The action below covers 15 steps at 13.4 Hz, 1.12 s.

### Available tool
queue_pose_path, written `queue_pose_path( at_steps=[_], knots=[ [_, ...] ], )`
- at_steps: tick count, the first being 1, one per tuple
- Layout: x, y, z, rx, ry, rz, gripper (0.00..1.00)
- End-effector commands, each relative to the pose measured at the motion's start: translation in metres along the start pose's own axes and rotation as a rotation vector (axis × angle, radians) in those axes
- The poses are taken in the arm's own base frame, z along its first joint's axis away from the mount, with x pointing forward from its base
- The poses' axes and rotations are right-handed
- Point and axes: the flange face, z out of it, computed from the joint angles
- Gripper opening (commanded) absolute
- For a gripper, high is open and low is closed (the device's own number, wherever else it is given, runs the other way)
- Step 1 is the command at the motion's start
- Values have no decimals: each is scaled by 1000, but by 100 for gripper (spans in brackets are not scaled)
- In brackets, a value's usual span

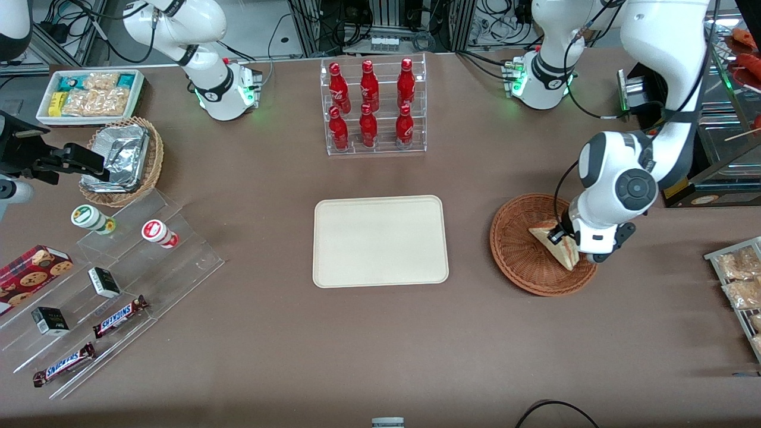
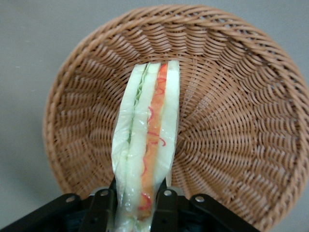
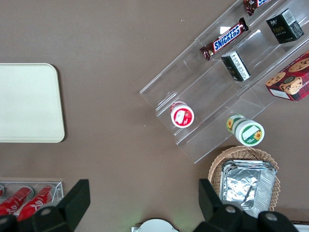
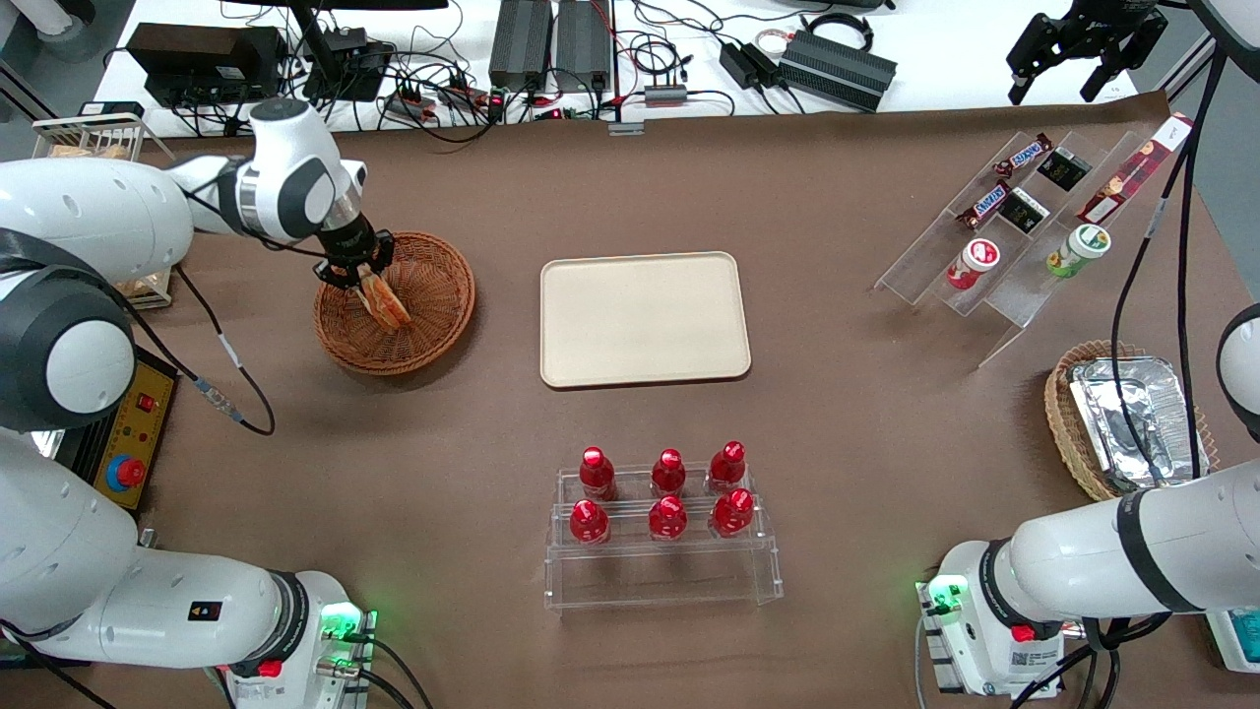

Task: Place sandwich from basket to tray
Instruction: 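Close the left gripper on the sandwich's wrapped end and lift it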

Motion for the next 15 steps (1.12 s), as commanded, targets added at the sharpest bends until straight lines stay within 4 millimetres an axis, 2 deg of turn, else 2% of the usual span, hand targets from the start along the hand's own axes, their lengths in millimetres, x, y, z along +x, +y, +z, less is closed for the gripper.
queue_pose_path(
  at_steps=[1,2,3,6,10,15],
  knots=[
    [-1,13,-44,9,-12,9,0],
    [-4,17,-52,18,-16,27,0],
    [-17,28,-59,31,-30,92,0],
    [-30,41,-82,53,-60,249,0],
    [-63,72,-96,46,-67,445,0],
    [-114,143,-99,-6,-81,593,0]
  ],
)
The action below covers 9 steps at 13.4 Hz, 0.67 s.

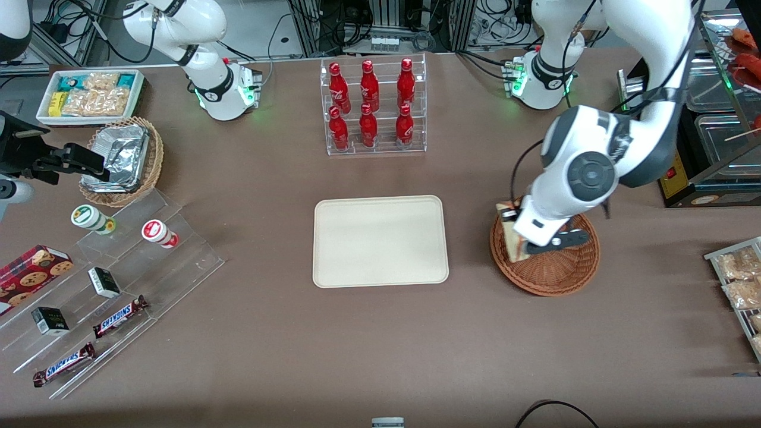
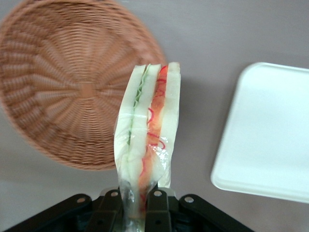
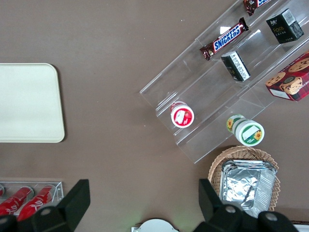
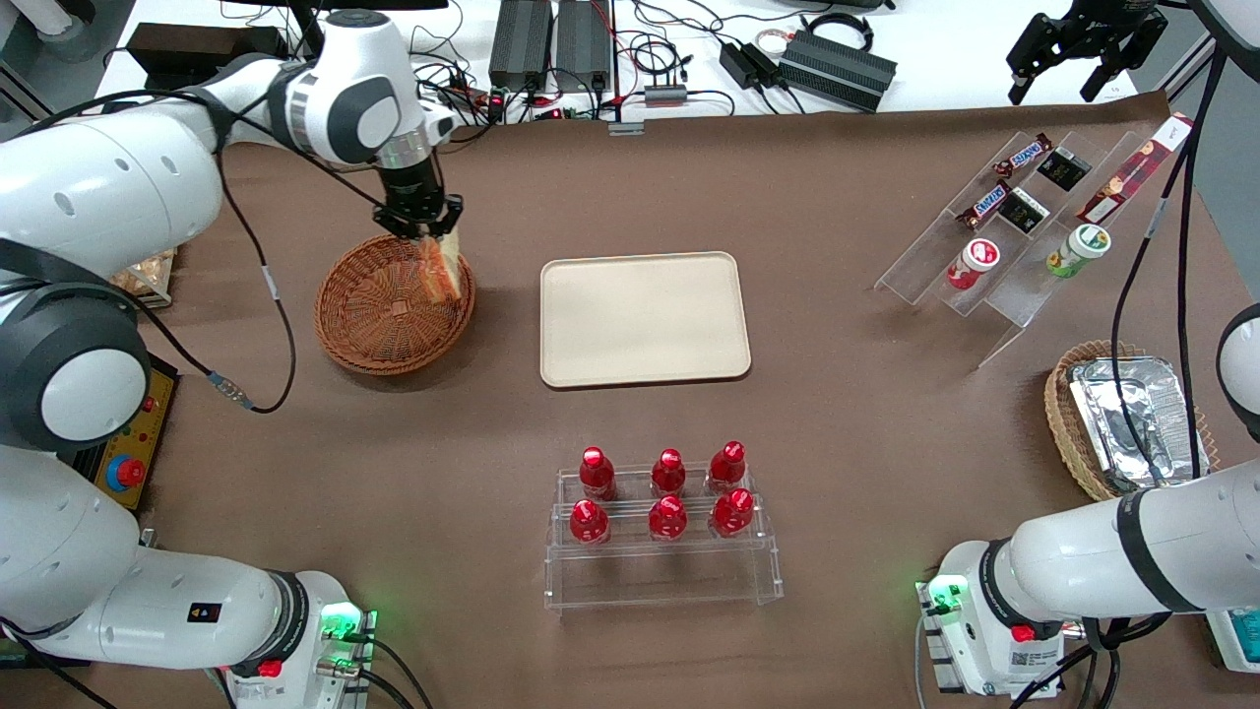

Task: Place sandwich from basket to tray
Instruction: 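Carry the sandwich with the left gripper over the cream tray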

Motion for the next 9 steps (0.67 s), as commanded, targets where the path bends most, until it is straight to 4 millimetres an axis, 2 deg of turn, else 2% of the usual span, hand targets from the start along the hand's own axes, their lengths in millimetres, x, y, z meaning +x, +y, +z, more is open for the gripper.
queue_pose_path(
  at_steps=[1,4,6,9],
  knots=[
    [8,41,-1,-34,-25,64,0],
    [6,83,6,-65,-40,46,0],
    [-14,126,12,-58,-36,83,0],
    [-30,178,43,-2,-13,54,0]
  ],
)
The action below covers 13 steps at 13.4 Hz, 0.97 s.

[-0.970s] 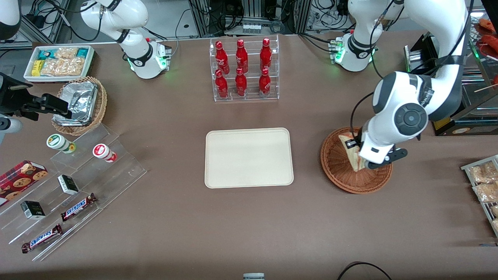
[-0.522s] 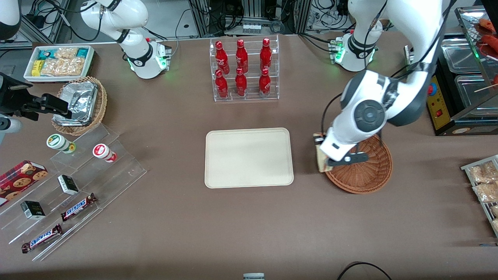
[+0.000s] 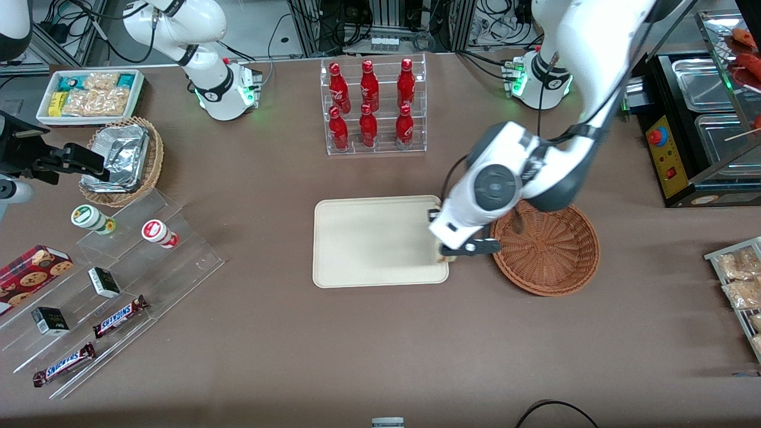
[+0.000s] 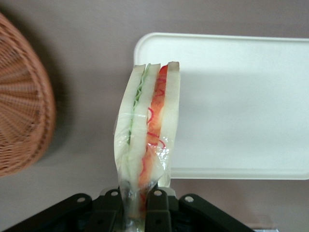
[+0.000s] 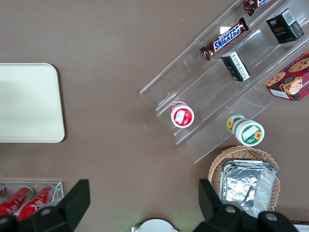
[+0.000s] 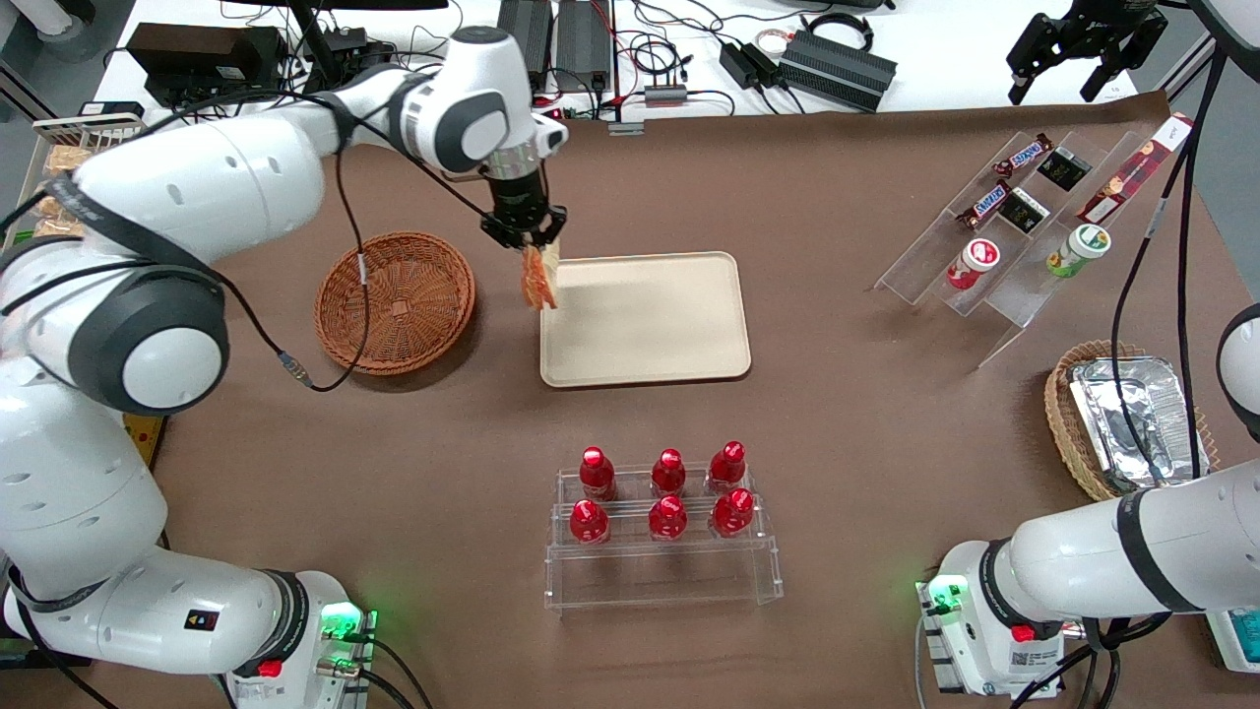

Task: Place sandwich from basket to tray
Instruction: 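Carry the sandwich with the left gripper over the cream tray, then lower the sandwich onto the tray and open the left gripper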

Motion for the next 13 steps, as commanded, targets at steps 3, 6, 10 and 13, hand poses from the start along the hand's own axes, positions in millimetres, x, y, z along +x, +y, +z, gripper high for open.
queue_pose_path(
  at_steps=[3,6,10,13],
  knots=[
    [-6,73,30,46,43,-70,0],
    [-11,96,42,45,58,-91,0],
    [-14,133,71,63,123,-142,0],
    [-19,147,82,44,135,-139,0]
  ],
)
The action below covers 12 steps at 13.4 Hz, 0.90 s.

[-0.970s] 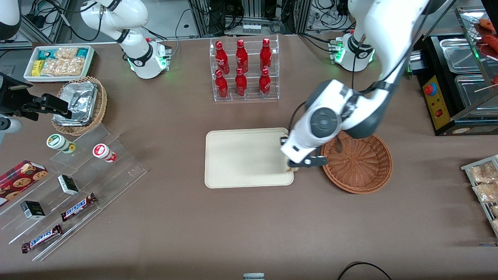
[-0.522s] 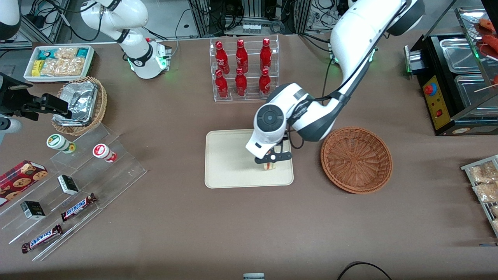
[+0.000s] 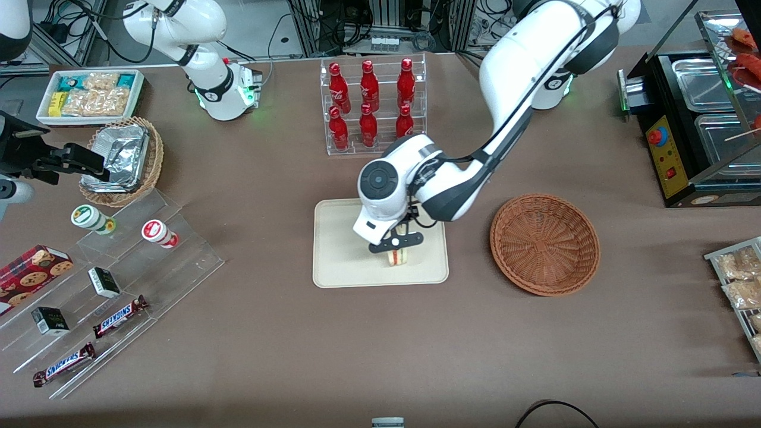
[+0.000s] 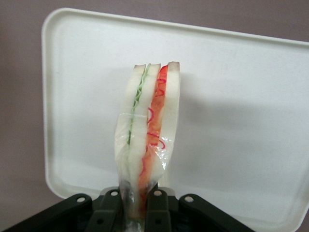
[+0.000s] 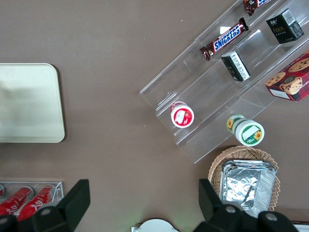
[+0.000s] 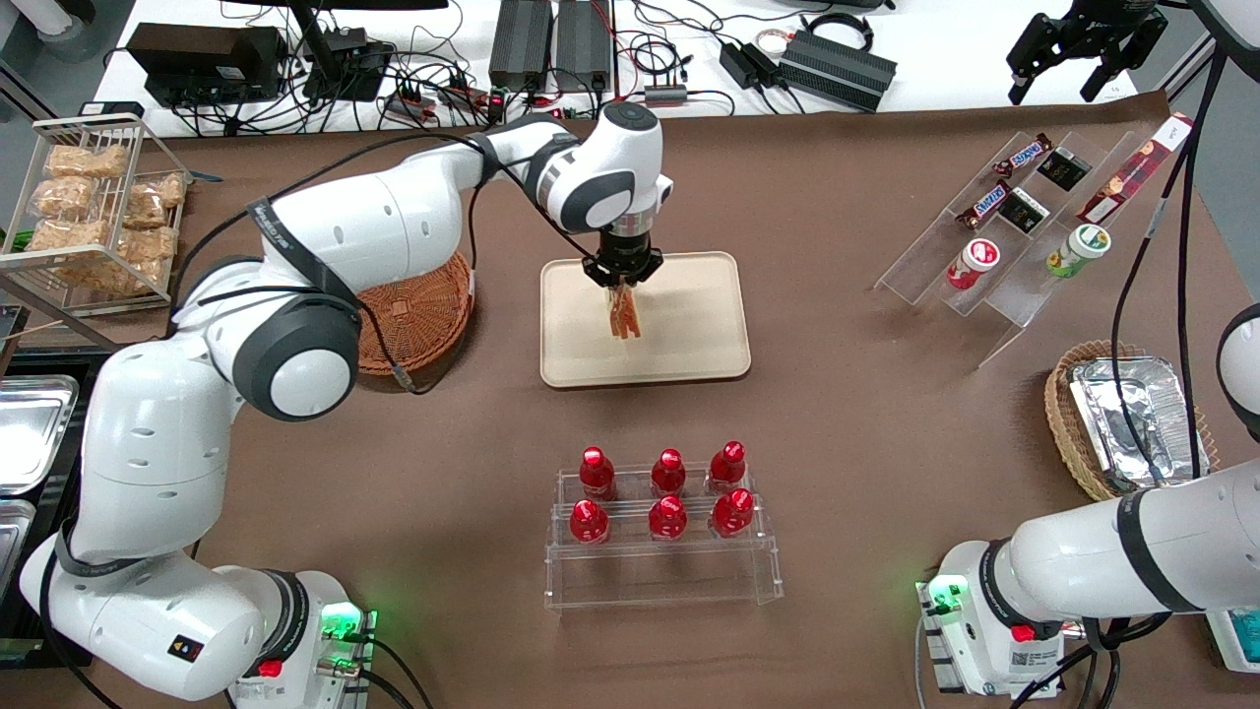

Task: Place sandwich from basket to tray
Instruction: 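Lower the sandwich onto the tray and open the left gripper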

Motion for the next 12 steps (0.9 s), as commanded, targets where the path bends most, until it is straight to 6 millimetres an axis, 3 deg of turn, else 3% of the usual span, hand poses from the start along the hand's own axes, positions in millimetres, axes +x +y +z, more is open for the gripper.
queue_pose_path(
  at_steps=[1,9,10,11,12],
  knots=[
    [-2,15,3,-14,26,-12,0],
    [-4,27,27,-57,32,-48,0],
    [-4,28,28,-65,34,-48,19],
    [-4,28,34,-66,34,-47,97],
    [-5,30,36,-64,49,-37,100]
  ],
)
